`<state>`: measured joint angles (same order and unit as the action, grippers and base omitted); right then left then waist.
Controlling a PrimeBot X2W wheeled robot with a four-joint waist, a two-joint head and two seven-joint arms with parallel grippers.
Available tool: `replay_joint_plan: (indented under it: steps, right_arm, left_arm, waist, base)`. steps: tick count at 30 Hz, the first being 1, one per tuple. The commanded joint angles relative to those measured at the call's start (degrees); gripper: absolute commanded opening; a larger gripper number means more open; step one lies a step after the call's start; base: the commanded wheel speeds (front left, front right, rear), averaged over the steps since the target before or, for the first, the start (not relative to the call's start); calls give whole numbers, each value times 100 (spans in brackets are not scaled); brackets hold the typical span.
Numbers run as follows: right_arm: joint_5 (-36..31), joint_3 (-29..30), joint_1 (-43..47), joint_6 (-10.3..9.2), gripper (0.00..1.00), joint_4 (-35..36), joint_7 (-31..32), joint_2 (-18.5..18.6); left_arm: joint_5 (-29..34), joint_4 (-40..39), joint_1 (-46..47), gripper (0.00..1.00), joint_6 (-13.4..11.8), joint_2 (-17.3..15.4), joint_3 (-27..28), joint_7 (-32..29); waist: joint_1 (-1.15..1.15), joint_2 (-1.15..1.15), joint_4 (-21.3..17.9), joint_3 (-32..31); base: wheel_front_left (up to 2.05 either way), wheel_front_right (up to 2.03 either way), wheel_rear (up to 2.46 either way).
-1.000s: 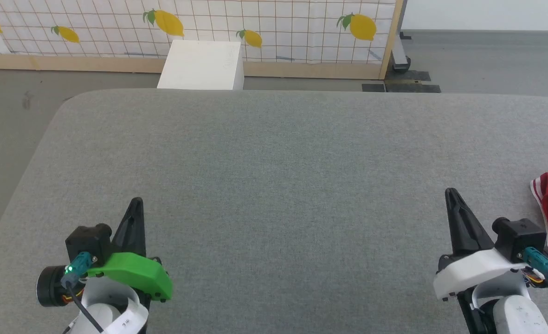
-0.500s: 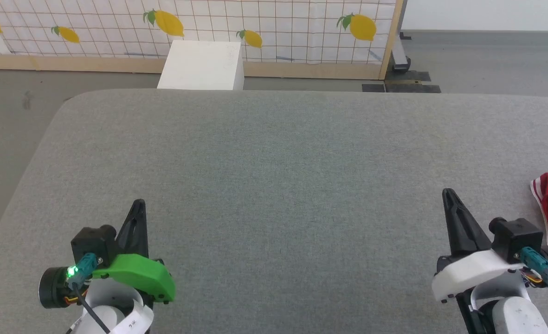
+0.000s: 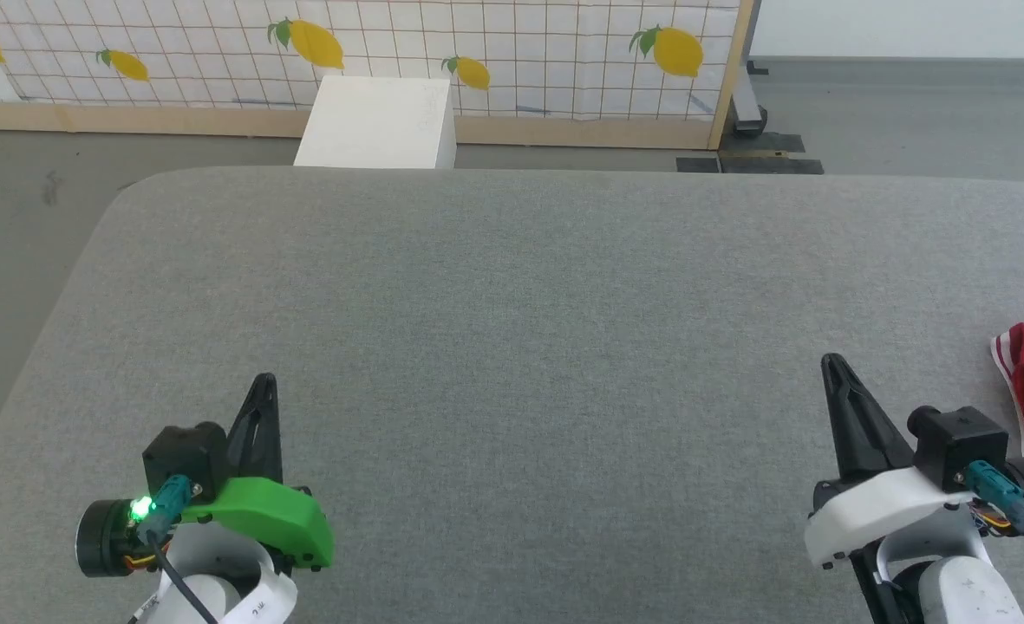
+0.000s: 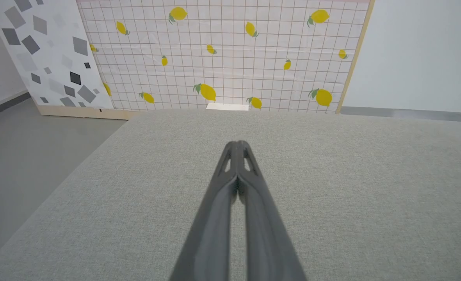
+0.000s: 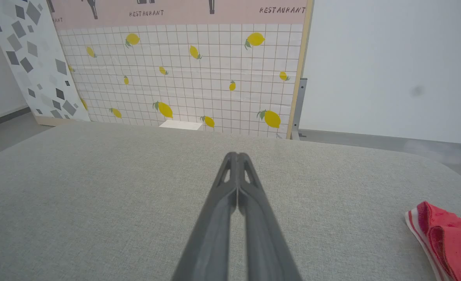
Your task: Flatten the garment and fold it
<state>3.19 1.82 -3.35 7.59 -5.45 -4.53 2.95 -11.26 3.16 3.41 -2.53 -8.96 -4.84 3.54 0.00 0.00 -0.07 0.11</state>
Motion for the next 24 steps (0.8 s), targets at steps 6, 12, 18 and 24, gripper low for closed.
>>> replay_joint_plan:
  steps: [6,12,18,24]
  right_arm:
    - [-91,-40,137,-7,0,118,75,-5]
    - [-130,-64,171,-7,0,190,138,-5]
    - [-167,-87,203,-8,0,260,200,-6]
    - [-204,-110,235,-8,0,329,261,-6]
  left_arm:
    - [259,-66,-142,0,61,121,95,-74]
    - [406,-108,-175,0,93,203,161,-121]
    - [547,-149,-208,0,125,282,224,-167]
    - [687,-189,-240,0,156,361,287,-212]
  waist:
    - [0,0,1,-2]
    - [0,0,2,-3]
    - [0,0,3,-5]
    - [0,0,4,-6]
  base:
    - [0,0,0]
    - [0,0,0]
    - [0,0,0]
    - [0,0,0]
